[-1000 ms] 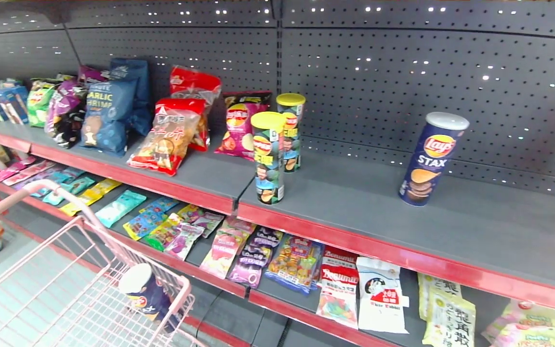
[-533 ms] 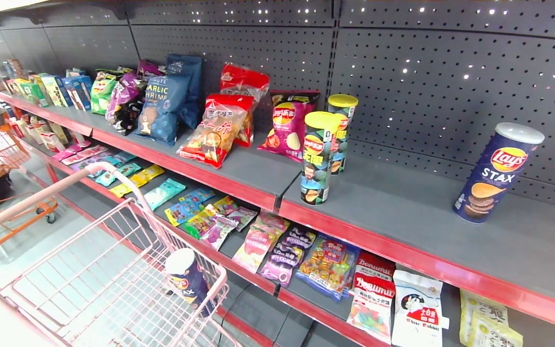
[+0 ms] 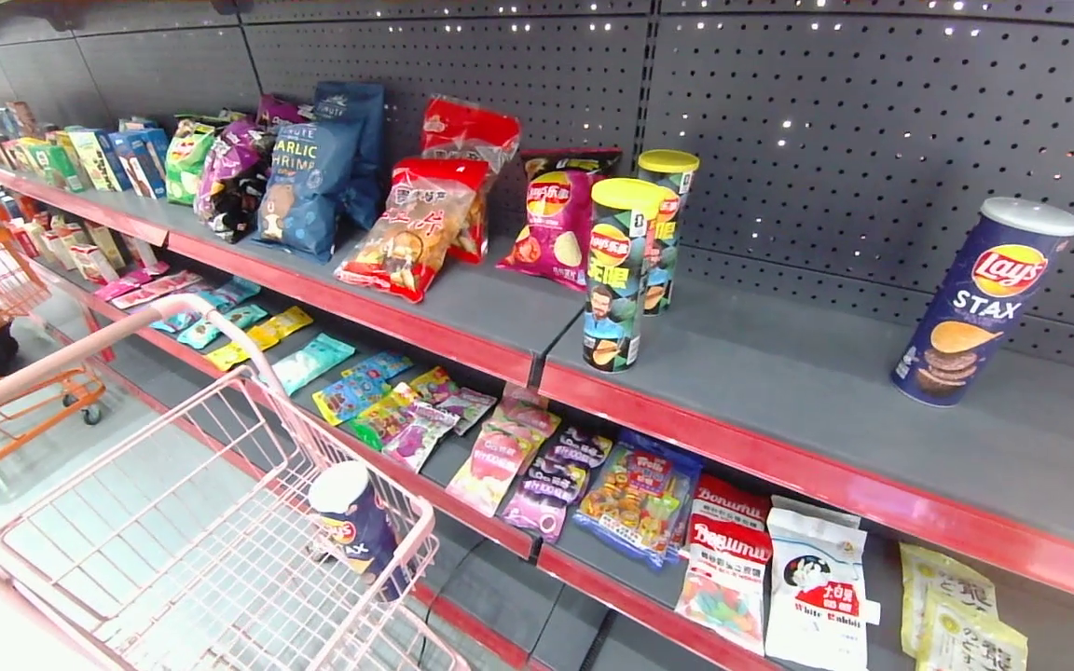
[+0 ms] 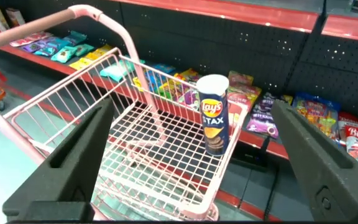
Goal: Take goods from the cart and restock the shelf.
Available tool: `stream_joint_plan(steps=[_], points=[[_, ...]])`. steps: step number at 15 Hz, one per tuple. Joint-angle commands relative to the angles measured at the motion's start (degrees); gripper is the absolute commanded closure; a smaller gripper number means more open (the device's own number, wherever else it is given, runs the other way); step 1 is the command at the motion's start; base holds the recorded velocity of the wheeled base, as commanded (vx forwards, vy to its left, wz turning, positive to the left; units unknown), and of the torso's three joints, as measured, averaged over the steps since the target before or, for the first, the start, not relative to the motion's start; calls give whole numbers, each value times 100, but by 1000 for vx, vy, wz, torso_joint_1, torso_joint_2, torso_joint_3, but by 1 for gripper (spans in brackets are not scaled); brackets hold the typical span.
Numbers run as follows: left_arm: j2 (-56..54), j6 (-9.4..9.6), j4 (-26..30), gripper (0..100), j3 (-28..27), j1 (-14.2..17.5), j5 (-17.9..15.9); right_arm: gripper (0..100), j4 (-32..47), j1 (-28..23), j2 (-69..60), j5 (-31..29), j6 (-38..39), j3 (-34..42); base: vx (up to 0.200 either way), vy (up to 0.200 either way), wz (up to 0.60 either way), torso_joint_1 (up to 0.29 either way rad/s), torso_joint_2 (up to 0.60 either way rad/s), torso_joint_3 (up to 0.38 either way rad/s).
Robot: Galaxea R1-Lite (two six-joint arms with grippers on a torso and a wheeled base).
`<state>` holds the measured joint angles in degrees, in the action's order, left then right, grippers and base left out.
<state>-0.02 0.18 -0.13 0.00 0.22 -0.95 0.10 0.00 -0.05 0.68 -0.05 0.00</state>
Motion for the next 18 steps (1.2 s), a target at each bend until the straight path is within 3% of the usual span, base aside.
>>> stream_joint_plan(steps=[1,18], points=[[2,-1,-4,0,0,4,-2,0,8,0,5,2,5,0,0,0,0,-149,364,212],[108,34,-4,0,0,-48,-37,0,-1,0,5,-7,5,0,0,0,0,-176,492,311]])
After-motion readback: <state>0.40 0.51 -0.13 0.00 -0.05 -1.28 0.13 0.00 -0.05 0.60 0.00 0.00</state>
